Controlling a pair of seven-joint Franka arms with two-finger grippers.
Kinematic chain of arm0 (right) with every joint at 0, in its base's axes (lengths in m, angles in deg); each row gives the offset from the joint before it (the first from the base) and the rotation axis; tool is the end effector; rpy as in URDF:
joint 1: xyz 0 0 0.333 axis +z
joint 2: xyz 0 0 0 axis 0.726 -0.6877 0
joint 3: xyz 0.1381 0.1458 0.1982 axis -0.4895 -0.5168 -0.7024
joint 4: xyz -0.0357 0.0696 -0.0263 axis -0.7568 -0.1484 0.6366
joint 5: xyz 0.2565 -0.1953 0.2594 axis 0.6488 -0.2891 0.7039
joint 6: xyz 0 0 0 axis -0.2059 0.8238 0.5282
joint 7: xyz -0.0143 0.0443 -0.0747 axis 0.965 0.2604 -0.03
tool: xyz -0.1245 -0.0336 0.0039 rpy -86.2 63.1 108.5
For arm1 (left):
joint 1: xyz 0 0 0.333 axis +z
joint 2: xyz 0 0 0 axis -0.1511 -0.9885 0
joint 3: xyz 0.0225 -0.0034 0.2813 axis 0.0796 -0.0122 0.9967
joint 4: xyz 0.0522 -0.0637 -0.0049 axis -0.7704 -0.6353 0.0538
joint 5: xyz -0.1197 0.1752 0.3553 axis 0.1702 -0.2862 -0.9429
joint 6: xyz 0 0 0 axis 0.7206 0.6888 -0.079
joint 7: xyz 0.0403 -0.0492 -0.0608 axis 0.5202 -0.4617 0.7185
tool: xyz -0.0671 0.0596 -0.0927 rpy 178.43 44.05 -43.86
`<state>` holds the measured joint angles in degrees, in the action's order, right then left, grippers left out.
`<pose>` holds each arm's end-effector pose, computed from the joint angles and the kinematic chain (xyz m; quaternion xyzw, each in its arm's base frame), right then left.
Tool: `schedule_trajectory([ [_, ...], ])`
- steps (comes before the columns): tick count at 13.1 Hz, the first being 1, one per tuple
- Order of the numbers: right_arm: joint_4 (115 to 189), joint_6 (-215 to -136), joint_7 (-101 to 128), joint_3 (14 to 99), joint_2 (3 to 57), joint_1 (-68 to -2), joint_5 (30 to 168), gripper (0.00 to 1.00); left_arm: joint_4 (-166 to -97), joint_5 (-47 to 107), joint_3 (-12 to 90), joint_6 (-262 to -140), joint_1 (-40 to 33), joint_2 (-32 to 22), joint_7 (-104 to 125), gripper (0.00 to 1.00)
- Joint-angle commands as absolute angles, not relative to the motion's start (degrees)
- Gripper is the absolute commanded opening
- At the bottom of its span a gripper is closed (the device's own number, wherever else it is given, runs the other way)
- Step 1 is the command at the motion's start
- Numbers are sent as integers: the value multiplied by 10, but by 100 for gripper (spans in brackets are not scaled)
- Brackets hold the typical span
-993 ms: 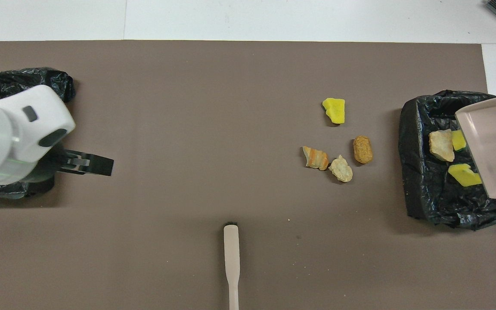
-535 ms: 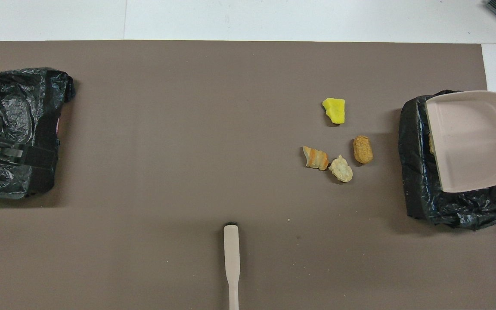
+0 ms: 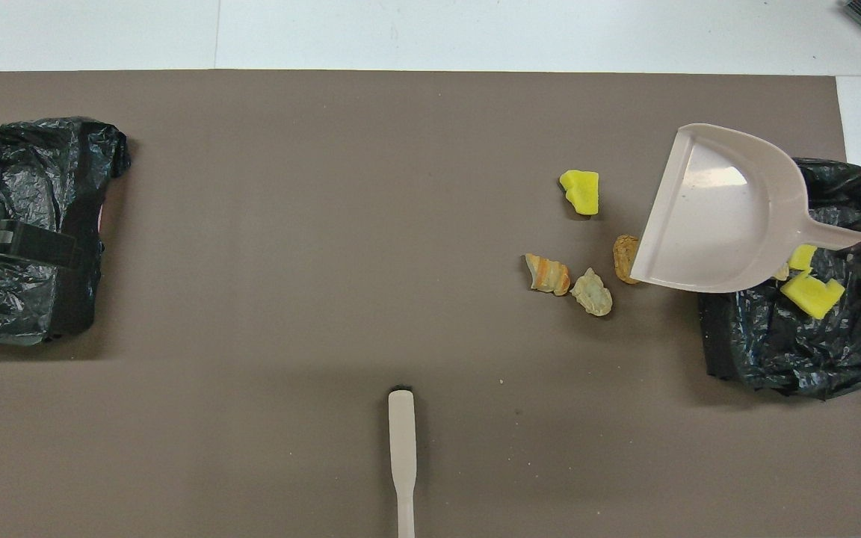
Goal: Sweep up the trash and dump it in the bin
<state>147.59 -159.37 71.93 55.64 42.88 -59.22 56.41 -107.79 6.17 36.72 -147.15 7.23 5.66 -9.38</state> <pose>0.5922 -0.0742 0.4837 0.8423 0.5300 -0.0592 0.0789 0.5565 -0.0694 0.6118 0.9950 -0.0984 0.0018 0.0143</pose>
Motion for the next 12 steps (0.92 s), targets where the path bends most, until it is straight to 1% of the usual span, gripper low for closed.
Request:
schedule_trajectory([
  [1, 1508, -1589, 575, 556, 446, -562, 586, 0, -1083, 70, 364, -1466, 78, 66, -100, 100],
  [3, 1509, -1590, 441, 556, 439, -518, 592, 0, -1083, 70, 364, -1465, 78, 66, -96, 100],
  [5, 1506, -1603, 316, 556, 420, -487, 622, 0, -1082, 69, 364, -1465, 77, 66, -96, 100],
  [12, 1468, -1725, -12, 556, 320, -337, 649, 0, -1082, 68, 364, -1463, 78, 66, -93, 100],
])
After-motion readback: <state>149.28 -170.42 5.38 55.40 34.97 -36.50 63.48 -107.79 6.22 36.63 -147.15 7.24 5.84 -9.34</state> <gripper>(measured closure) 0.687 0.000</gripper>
